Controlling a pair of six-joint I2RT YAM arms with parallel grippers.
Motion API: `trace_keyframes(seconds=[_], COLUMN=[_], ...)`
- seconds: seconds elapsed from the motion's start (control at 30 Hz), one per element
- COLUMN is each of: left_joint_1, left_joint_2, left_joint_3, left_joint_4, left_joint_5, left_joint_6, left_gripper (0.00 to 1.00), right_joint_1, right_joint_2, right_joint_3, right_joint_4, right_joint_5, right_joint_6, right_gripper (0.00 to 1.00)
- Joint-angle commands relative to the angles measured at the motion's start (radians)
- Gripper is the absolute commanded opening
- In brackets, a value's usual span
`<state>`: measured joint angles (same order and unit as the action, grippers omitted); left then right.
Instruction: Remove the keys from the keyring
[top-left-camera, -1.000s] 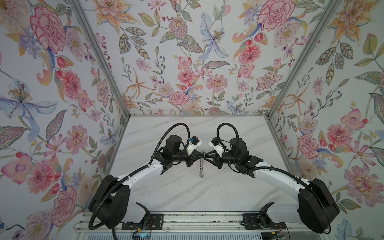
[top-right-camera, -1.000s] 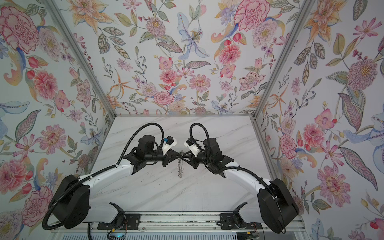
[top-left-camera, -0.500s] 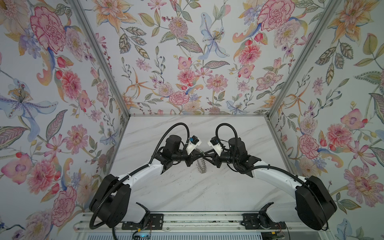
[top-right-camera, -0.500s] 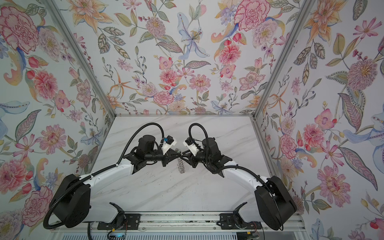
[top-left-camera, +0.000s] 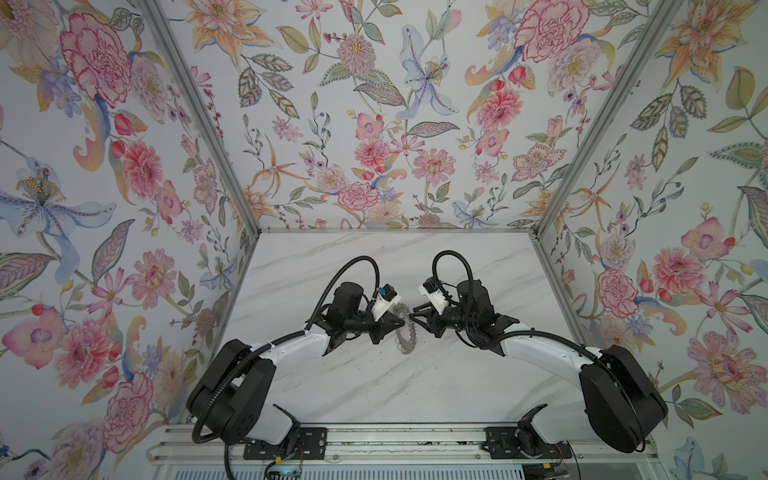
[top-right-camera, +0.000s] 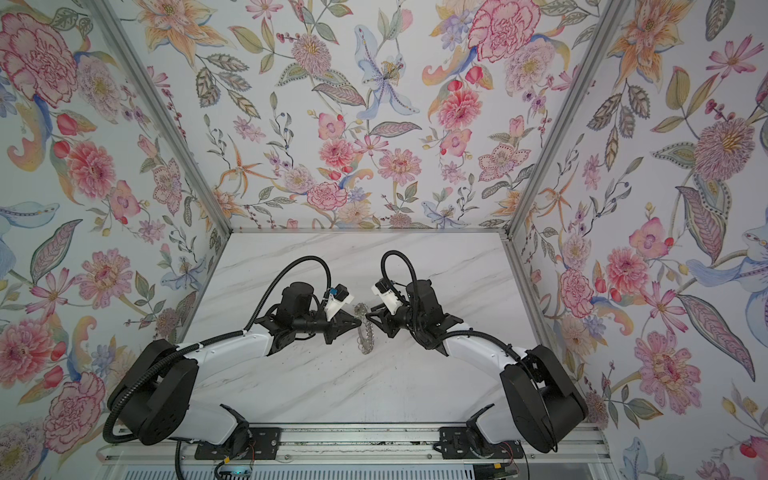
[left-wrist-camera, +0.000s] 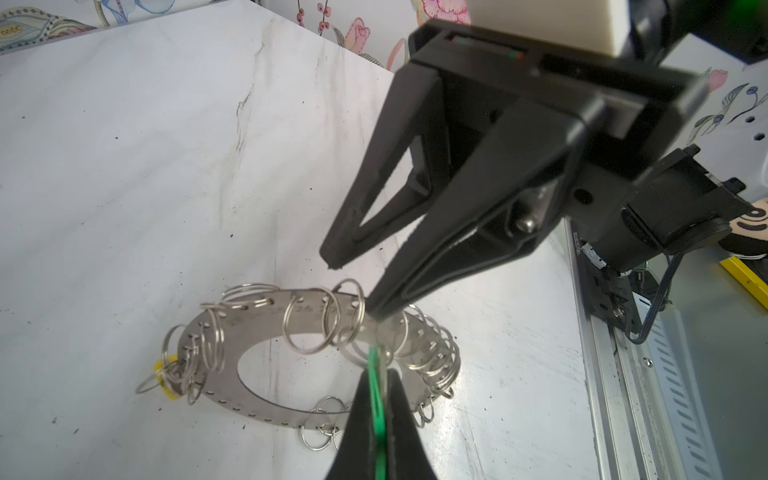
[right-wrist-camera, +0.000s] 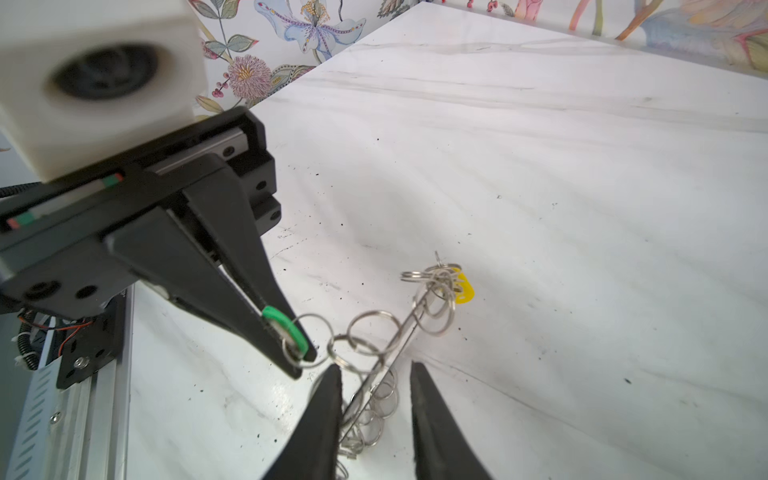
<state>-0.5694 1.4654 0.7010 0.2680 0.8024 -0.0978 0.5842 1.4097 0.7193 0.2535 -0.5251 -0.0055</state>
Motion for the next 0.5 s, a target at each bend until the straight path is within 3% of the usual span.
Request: trace_keyframes(seconds=[0.0, 0.47], left_joint_1=[0.008, 0.017], left_joint_2=[-0.035, -0.087], left_joint_3=[-0.033, -0.055], left_joint_4=[0.028, 0.007], left_joint_5=[0.021, -0.018], left_joint_6=[-0.014, 0.003], left_gripper=[0.0, 0.0], right_joint_1=[-0.01, -0.006], right_joint_2=[0.015, 0.072], right_joint_3=[-0.003, 0.068], right_joint_4=[0.033, -0.015], right_joint_5=[0.001, -0.091], right_joint_6=[0.013, -0.022], right_gripper=[0.29, 0.35])
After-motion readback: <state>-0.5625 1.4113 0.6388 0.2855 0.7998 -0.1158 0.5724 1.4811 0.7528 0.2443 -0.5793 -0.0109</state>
